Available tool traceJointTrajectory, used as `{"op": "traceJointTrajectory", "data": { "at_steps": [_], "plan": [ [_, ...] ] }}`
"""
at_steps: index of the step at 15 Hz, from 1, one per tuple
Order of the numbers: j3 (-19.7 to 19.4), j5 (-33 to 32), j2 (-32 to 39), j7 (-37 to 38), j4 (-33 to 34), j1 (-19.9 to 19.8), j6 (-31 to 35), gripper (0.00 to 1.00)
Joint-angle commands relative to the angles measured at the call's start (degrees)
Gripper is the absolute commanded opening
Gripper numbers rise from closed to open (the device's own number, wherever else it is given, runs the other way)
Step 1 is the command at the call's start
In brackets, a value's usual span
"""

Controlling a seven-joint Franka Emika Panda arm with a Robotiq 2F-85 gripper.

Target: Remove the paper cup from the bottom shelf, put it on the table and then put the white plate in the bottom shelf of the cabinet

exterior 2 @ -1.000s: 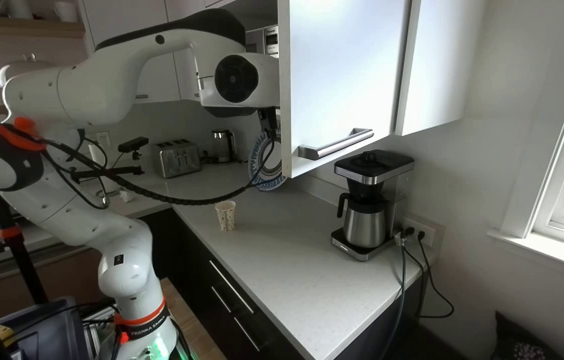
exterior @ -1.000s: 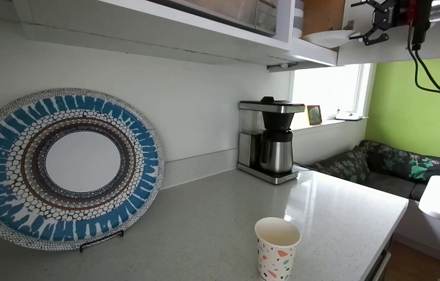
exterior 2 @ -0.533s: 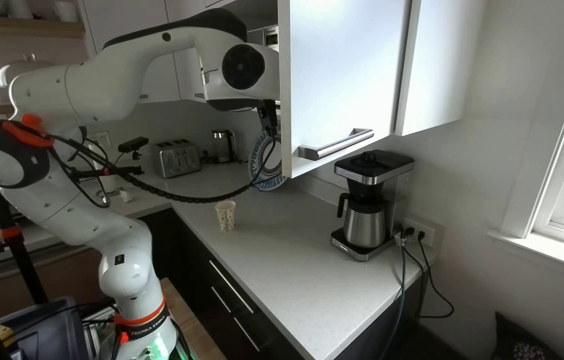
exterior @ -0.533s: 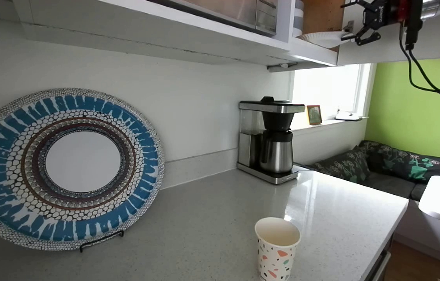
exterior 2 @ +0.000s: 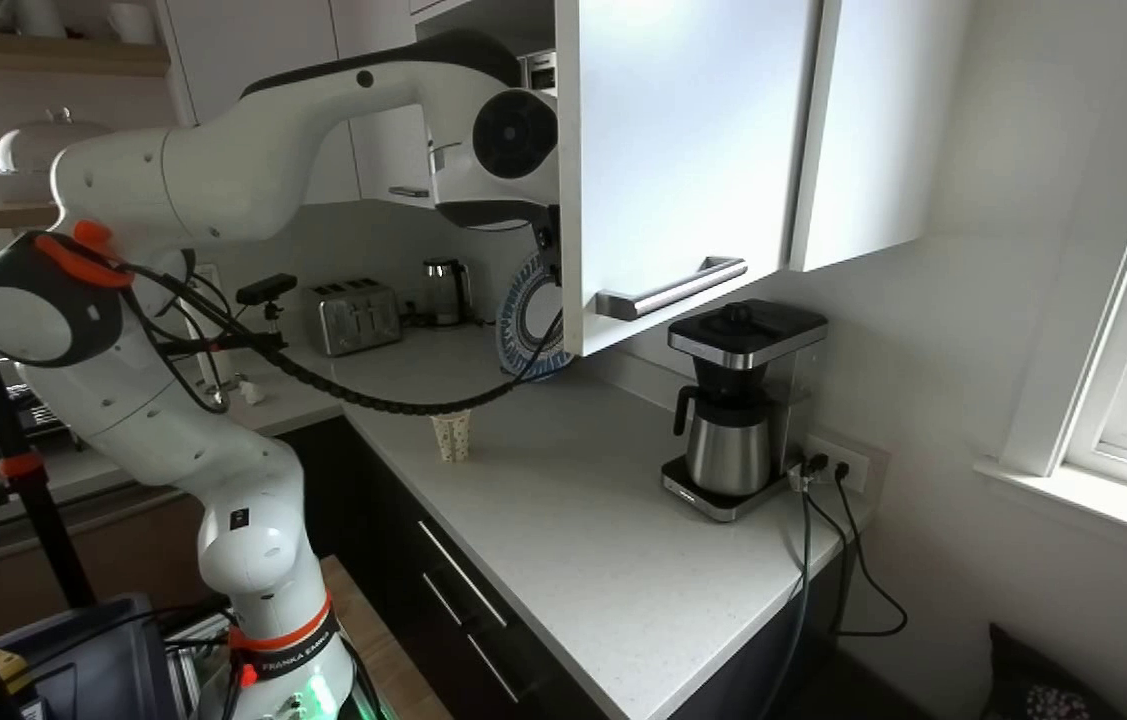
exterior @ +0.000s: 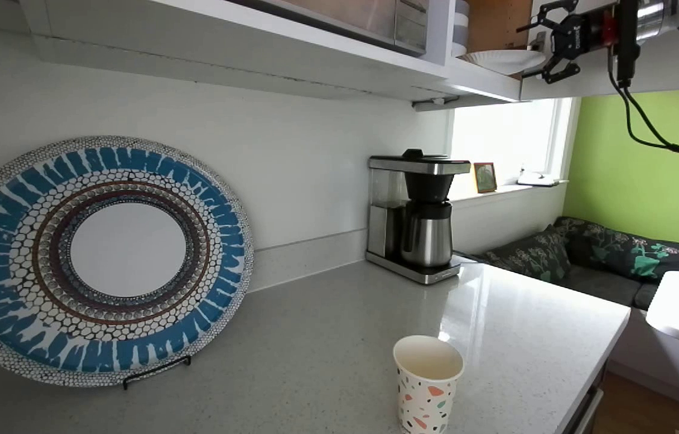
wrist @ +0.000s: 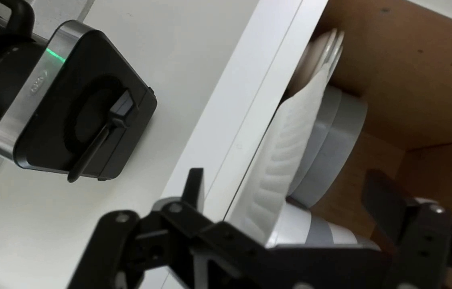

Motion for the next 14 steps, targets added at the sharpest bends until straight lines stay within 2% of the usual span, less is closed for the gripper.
{"op": "traceJointTrajectory", "data": {
  "at_steps": [1,6,14],
  "plan": [
    [-2.1,0.2,1.4,-1.5,2.8,1.4,-3.4,1.00],
    [-3.7,0.5,1.7,-2.7,5.1,2.0,-8.1,1.00],
    [-4.4,-4.0,2.0,-3.7,6.4,0.7,-16.7,1.00]
  ]
}}
